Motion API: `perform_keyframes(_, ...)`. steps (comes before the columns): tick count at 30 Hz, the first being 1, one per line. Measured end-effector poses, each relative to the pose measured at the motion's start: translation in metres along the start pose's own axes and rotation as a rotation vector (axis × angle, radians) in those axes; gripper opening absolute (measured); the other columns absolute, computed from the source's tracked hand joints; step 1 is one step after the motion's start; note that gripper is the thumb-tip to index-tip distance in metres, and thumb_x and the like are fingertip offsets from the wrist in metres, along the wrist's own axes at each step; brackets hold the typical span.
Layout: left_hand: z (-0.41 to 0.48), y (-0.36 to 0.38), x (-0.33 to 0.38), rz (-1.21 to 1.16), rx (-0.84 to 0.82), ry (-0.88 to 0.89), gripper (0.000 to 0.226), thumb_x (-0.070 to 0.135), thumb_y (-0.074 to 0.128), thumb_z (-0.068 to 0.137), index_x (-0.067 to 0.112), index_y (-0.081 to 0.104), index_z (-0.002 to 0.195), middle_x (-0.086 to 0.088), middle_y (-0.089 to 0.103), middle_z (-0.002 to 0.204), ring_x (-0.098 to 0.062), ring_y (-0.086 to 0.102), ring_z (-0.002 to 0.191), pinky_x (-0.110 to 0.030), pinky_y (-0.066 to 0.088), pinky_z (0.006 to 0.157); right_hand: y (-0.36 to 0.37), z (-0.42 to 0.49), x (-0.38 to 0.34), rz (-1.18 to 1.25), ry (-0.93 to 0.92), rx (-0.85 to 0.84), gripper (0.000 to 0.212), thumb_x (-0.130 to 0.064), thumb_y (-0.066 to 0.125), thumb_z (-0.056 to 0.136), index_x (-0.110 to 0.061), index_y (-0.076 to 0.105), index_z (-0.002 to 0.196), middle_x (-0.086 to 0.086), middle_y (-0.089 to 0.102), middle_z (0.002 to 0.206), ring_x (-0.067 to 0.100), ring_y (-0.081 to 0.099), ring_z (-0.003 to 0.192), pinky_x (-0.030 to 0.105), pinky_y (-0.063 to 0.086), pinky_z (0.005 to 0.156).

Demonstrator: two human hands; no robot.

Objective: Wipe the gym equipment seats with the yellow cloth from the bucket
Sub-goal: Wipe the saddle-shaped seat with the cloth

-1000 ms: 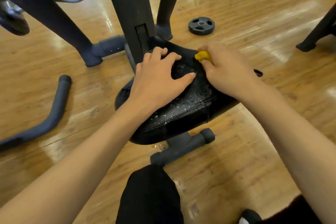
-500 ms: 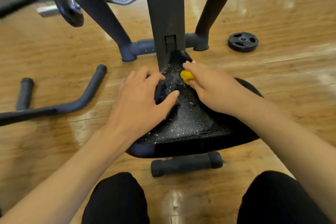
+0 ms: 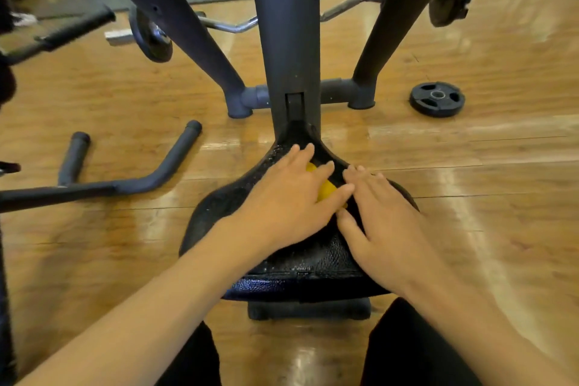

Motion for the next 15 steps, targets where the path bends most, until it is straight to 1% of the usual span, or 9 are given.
perform_keyframes(3, -0.009, 0.005, -0.009, -0.021, 0.052, 0.025, 0.061, 0.055, 0.042, 0.103, 0.026, 0.039, 0.156, 0.000, 0.017, 0.171, -0.014, 0.004, 0.158, -0.040, 0.014, 0.128, -0.004, 0.000, 0.006, 0.009, 0.043, 0.074, 0.085, -0.064, 0.024, 0.087, -0.017, 0.022, 0.158, 0.002, 0.027, 0.163, 0.014, 0.019, 0.152, 0.022, 0.008, 0.116)
perform_keyframes(5, -0.028, 0.005, -0.015, -0.074, 0.055, 0.018, 0.064, 0.055, 0.043, 0.102, 0.027, 0.033, 0.159, 0.005, 0.012, 0.171, -0.008, 0.000, 0.157, -0.037, 0.012, 0.129, -0.002, -0.003, 0.006, -0.014, 0.043, 0.075, 0.093, -0.071, 0.022, 0.086, -0.015, 0.014, 0.160, 0.003, 0.020, 0.166, 0.014, 0.012, 0.154, 0.025, 0.006, 0.121)
perform_keyframes(6, -0.040, 0.005, -0.017, -0.067, 0.075, 0.000, 0.070, 0.059, 0.040, 0.101, 0.026, 0.025, 0.161, 0.007, 0.006, 0.172, -0.006, -0.004, 0.157, -0.034, 0.008, 0.130, 0.000, -0.004, 0.005, -0.029, 0.044, 0.060, 0.096, -0.075, 0.020, 0.085, -0.015, 0.012, 0.160, 0.003, 0.020, 0.166, 0.015, 0.012, 0.154, 0.027, 0.008, 0.123)
perform_keyframes(8, -0.063, 0.002, -0.020, 0.002, 0.158, -0.086, 0.086, 0.071, 0.023, 0.097, 0.019, 0.006, 0.164, 0.002, -0.004, 0.172, -0.009, -0.009, 0.157, -0.027, 0.002, 0.125, -0.001, -0.004, 0.002, -0.057, 0.042, 0.047, 0.098, -0.079, 0.019, 0.084, -0.015, 0.013, 0.159, 0.004, 0.028, 0.162, 0.018, 0.023, 0.150, 0.032, 0.019, 0.122)
perform_keyframes(9, -0.070, 0.001, -0.021, 0.035, 0.175, -0.143, 0.094, 0.076, 0.013, 0.094, 0.014, 0.000, 0.163, -0.004, -0.002, 0.172, -0.014, -0.008, 0.158, -0.027, 0.003, 0.123, -0.002, -0.004, 0.001, -0.065, 0.044, 0.046, 0.098, -0.080, 0.019, 0.084, -0.016, 0.014, 0.159, 0.003, 0.033, 0.160, 0.019, 0.029, 0.147, 0.033, 0.025, 0.119)
perform_keyframes(10, -0.070, 0.003, -0.019, 0.040, 0.151, -0.177, 0.098, 0.076, 0.007, 0.091, 0.010, -0.004, 0.162, -0.008, 0.000, 0.172, -0.018, -0.006, 0.158, -0.028, 0.005, 0.124, -0.004, -0.003, 0.002, -0.067, 0.048, 0.049, 0.099, -0.081, 0.019, 0.084, -0.017, 0.014, 0.159, 0.003, 0.036, 0.157, 0.019, 0.034, 0.143, 0.033, 0.029, 0.115)
perform_keyframes(11, -0.063, 0.004, -0.017, 0.041, 0.106, -0.177, 0.098, 0.074, 0.007, 0.090, 0.009, -0.006, 0.162, -0.011, 0.002, 0.171, -0.020, -0.005, 0.158, -0.028, 0.006, 0.125, -0.005, -0.003, 0.003, -0.053, 0.055, 0.061, 0.100, -0.082, 0.020, 0.084, -0.017, 0.013, 0.159, 0.002, 0.040, 0.154, 0.018, 0.037, 0.140, 0.033, 0.033, 0.112)
perform_keyframes(12, -0.053, 0.006, -0.014, 0.047, 0.069, -0.150, 0.095, 0.069, 0.011, 0.091, 0.007, -0.005, 0.161, -0.012, 0.004, 0.170, -0.022, -0.004, 0.158, -0.028, 0.007, 0.125, -0.007, -0.002, 0.004, -0.026, 0.066, 0.076, 0.101, -0.083, 0.021, 0.083, -0.017, 0.011, 0.159, 0.001, 0.043, 0.152, 0.018, 0.040, 0.137, 0.034, 0.037, 0.109)
perform_keyframes(15, -0.024, 0.009, -0.007, 0.053, 0.026, -0.052, 0.078, 0.053, 0.032, 0.104, 0.005, 0.009, 0.161, -0.015, 0.008, 0.168, -0.026, 0.000, 0.158, -0.034, 0.010, 0.126, -0.006, -0.001, 0.008, 0.055, 0.099, 0.079, 0.103, -0.083, 0.024, 0.080, -0.021, 0.002, 0.160, -0.004, 0.041, 0.153, 0.014, 0.039, 0.137, 0.033, 0.038, 0.107)
Point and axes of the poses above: each hand's wrist, its own z-axis towards the middle knuckle, its own y-axis out of the palm, x = y × z, the point moved 7 cm from there along z, towards the middle knuckle
